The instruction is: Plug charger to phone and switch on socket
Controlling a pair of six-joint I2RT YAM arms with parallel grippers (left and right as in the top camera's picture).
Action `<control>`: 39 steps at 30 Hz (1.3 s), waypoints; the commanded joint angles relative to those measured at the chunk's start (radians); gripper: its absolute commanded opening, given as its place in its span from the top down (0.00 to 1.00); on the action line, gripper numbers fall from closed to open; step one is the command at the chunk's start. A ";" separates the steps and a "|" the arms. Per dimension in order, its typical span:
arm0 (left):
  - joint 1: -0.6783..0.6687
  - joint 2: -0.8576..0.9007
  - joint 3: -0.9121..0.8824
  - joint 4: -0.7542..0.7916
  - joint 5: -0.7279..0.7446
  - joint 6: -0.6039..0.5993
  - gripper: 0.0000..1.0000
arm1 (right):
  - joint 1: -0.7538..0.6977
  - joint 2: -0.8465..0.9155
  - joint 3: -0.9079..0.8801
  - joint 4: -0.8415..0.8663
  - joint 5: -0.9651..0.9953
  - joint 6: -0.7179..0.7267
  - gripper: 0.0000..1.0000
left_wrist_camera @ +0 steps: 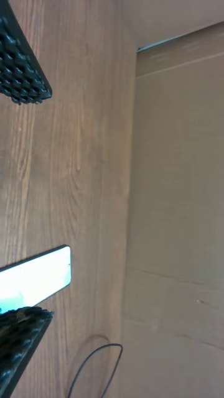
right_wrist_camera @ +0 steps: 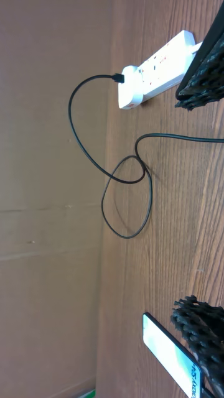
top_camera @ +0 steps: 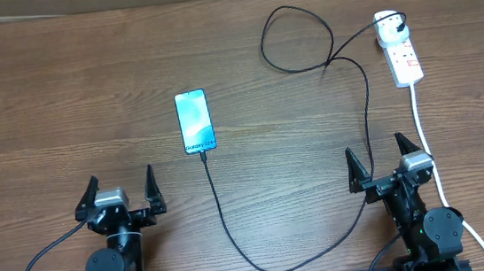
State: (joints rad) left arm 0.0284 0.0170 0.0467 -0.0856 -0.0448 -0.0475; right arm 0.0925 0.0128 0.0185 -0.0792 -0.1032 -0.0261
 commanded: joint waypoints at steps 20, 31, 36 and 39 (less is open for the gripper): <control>0.012 -0.014 -0.042 0.029 -0.009 0.024 0.00 | 0.004 -0.010 -0.010 0.002 0.009 0.002 0.00; 0.010 -0.013 -0.042 0.011 0.012 0.025 0.00 | 0.004 -0.010 -0.010 0.003 0.009 0.002 0.00; 0.010 -0.013 -0.042 0.011 0.012 0.026 0.00 | 0.004 -0.010 -0.010 0.002 0.009 0.002 0.00; 0.010 -0.013 -0.042 0.011 0.012 0.025 0.00 | 0.004 -0.010 -0.010 0.002 0.009 0.002 0.00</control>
State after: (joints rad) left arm 0.0349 0.0151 0.0086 -0.0753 -0.0414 -0.0441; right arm 0.0925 0.0128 0.0185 -0.0807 -0.1032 -0.0261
